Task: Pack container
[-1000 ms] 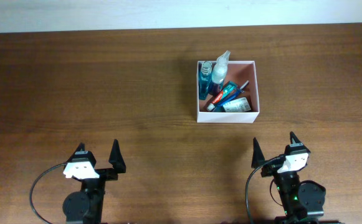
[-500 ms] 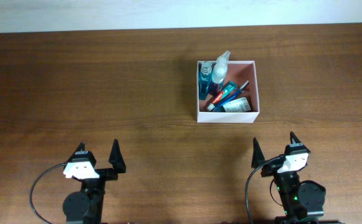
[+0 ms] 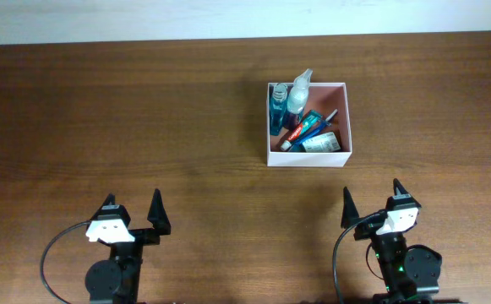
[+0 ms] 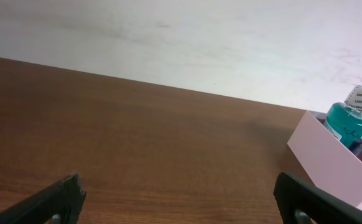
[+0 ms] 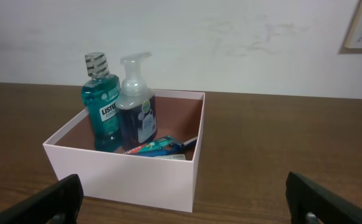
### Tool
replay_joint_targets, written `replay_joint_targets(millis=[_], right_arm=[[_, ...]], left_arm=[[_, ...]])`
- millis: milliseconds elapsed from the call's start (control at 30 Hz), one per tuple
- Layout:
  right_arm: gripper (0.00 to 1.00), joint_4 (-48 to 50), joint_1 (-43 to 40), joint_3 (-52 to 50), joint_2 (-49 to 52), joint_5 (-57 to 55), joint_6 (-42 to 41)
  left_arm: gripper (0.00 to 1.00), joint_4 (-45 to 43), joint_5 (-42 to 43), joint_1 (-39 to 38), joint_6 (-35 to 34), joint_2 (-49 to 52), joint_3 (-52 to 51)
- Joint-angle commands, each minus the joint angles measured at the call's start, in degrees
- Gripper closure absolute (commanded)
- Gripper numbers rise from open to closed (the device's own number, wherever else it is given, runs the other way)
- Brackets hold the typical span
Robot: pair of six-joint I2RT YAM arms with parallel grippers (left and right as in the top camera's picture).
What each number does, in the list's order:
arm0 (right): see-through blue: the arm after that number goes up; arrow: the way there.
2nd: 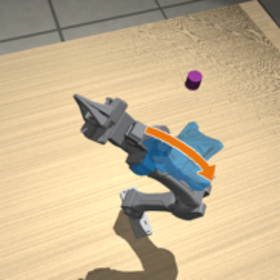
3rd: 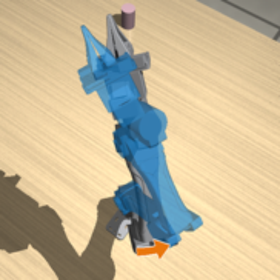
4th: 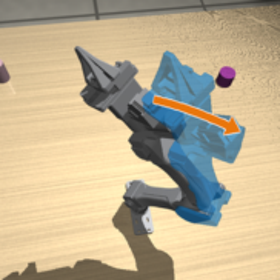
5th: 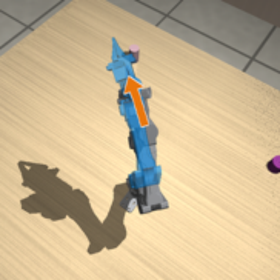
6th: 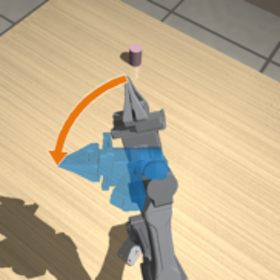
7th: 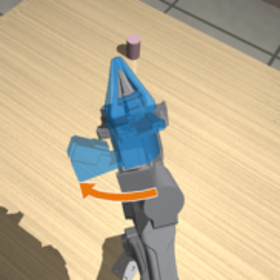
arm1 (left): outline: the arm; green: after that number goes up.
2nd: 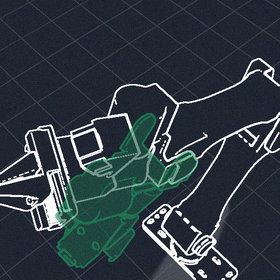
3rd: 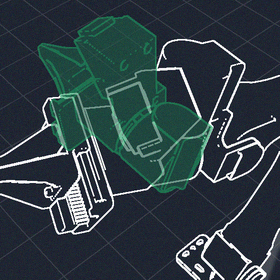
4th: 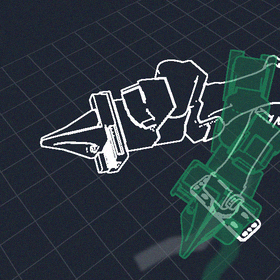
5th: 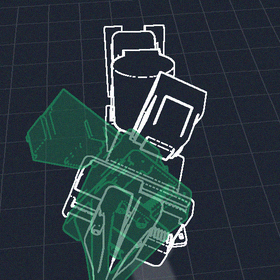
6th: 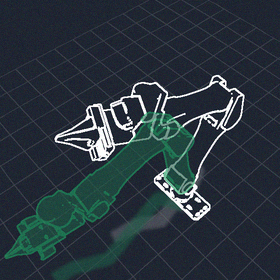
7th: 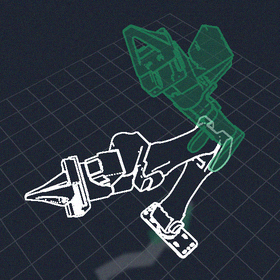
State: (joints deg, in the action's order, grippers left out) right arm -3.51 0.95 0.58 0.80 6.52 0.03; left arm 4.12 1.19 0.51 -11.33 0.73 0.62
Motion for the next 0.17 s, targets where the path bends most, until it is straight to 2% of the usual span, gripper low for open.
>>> replay_joint_targets(millis=[0,133], right_arm=[[0.01,-0.4,0.5,-0.3,-0.5,-0.7,0.0],[0.01,-0.4,0.5,-0.3,-0.5,-0.7,0.0]], left_arm=[[0.01,0.4,1.0,0.5,1.1,-0.4,-0.1],[0.01,0.4,1.0,0.5,1.1,-0.4,-0.1]])
